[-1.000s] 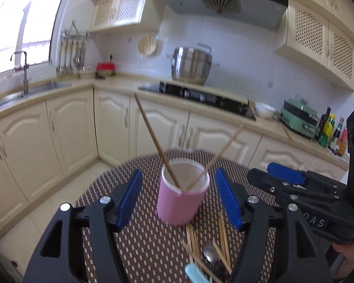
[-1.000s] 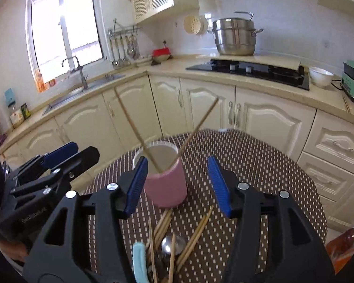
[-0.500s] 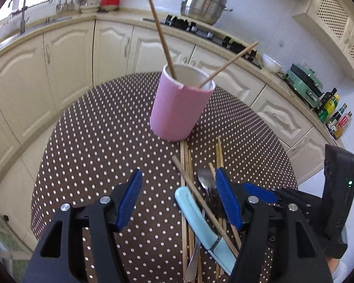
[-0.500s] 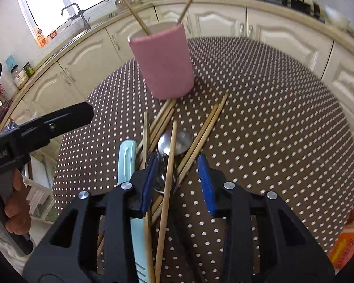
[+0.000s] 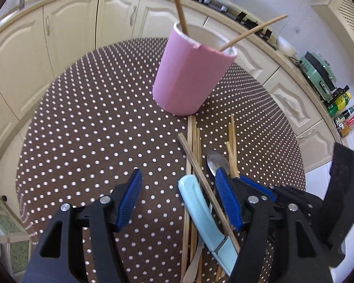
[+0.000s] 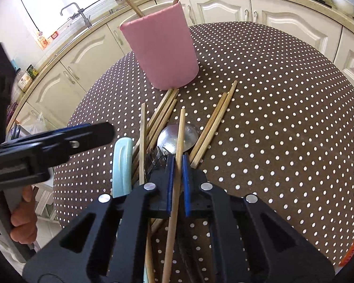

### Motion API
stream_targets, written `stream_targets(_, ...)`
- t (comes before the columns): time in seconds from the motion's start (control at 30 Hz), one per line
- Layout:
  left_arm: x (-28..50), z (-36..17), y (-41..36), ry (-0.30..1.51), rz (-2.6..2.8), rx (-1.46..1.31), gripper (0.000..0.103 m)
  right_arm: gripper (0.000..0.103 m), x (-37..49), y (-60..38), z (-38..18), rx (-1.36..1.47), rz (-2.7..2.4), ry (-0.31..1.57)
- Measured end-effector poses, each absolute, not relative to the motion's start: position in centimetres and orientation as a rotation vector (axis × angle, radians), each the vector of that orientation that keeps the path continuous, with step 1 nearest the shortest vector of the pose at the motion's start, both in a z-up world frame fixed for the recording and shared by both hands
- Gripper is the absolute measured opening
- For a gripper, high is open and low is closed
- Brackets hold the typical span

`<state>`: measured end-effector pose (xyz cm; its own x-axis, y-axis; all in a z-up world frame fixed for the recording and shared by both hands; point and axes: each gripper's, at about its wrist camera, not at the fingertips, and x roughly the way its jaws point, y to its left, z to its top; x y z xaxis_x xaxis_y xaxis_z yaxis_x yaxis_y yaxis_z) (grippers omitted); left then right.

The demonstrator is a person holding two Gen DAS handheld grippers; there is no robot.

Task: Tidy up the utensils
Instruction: 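Move the right tool back to the pile and grasp another chopstick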

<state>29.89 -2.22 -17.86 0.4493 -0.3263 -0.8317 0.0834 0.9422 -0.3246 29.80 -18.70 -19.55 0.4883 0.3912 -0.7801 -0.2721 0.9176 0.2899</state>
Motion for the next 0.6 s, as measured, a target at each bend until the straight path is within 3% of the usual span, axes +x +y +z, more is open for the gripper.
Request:
stream_targets(0.4,33.8,-19.8,-5.2,1.160,-0.216,-0.236,0.063,0.007,30.5,-21.2,-18.9,0.199,0.423,0.956)
stream_targets(0.47,34.3,-19.9,-5.8,1.169,-0.215,-0.230,0.052,0.007,30.5,-21.3,-19.0,0.214,0.433,0.961)
stream_targets(0.6,34.8,-20.2,-7.1,1.176,-0.217,-0.212,0.041,0.007,30.7,-21.9,-19.3,0.249,0.436,0.962)
